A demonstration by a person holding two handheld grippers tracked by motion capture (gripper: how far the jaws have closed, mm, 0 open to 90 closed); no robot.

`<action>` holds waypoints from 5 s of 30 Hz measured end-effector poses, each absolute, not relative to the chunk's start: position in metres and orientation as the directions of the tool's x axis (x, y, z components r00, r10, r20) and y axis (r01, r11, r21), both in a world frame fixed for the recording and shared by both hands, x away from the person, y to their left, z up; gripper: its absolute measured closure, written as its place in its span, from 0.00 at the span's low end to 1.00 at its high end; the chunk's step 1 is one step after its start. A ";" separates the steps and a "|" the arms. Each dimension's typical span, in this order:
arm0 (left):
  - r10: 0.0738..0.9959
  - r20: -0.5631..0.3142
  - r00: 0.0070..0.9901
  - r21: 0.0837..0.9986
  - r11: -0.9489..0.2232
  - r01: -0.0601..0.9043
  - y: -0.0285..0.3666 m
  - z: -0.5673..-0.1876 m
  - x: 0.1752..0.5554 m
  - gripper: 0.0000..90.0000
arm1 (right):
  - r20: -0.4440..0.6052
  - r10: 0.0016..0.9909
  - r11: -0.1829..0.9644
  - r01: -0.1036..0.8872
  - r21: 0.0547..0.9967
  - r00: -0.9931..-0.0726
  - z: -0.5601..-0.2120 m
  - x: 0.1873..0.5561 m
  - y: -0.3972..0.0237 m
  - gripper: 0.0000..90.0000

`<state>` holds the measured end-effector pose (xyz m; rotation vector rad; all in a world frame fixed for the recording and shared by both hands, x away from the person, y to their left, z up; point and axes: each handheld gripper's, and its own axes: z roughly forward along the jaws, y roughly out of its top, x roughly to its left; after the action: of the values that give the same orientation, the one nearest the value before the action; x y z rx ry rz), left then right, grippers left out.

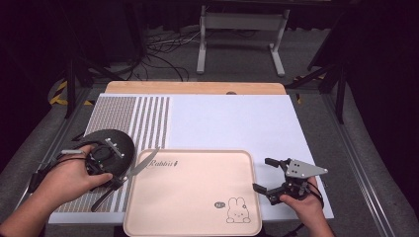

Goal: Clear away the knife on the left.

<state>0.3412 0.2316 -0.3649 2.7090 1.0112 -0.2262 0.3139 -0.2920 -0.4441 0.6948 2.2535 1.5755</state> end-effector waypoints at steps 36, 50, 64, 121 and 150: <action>0.593 -0.351 0.725 0.176 -0.719 0.673 0.168 -0.407 0.343 0.89 | 0.028 0.549 0.280 0.216 0.935 -0.835 -0.445 0.314 -0.295 0.03; 0.612 -0.378 0.694 0.133 -0.706 0.695 0.160 -0.426 0.343 0.89 | 0.028 0.549 0.281 0.216 0.935 -0.835 -0.445 0.314 -0.295 0.03; 0.632 -0.396 0.667 0.092 -0.695 0.713 0.162 -0.442 0.347 0.89 | 0.029 0.542 0.283 0.215 0.935 -0.840 -0.445 0.313 -0.294 0.03; 0.253 -0.030 0.967 0.420 -0.875 0.242 0.137 -0.416 0.323 1.00 | 0.032 0.523 0.302 0.220 0.928 -0.852 -0.447 0.314 -0.292 0.03; 0.186 -0.091 0.978 0.362 -0.909 0.207 0.130 -0.444 0.329 1.00 | 0.033 0.515 0.310 0.222 0.925 -0.856 -0.450 0.314 -0.292 0.02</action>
<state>0.3295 0.1296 -0.4441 2.7474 0.2833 -0.0764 0.3143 -0.2917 -0.4495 0.6689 2.3101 1.5645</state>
